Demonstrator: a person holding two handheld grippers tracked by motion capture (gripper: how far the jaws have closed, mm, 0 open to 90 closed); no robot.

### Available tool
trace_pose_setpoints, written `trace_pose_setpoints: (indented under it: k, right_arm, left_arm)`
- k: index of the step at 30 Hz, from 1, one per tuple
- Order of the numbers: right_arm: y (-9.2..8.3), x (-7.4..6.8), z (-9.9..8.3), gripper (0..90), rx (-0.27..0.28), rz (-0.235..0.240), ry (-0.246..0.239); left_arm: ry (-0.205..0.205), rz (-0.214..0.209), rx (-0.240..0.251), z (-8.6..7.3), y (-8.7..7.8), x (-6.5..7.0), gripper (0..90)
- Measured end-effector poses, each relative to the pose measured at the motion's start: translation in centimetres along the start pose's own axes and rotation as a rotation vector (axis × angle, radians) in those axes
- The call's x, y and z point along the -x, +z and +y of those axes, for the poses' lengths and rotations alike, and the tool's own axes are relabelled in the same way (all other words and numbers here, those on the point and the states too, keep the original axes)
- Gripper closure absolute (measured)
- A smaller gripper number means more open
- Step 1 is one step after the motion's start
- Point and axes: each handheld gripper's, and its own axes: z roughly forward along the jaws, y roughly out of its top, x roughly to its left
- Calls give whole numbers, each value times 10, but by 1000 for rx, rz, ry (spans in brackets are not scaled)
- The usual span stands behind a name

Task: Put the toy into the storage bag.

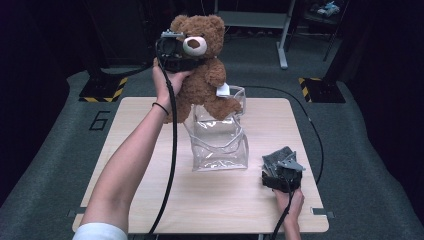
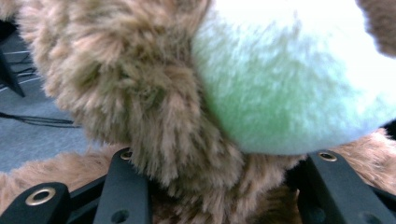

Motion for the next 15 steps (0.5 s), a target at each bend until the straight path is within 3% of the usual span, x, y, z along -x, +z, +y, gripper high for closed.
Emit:
trace_pose_setpoints:
  k: [10,15]
  right_arm:
    - [0,0,0,65,-3,1,-3]
    - [0,0,0,66,1,2,-2]
  left_arm:
    - [-35,-53,50,0,15,19,522]
    - [-41,-55,42,-9,23,18,519]
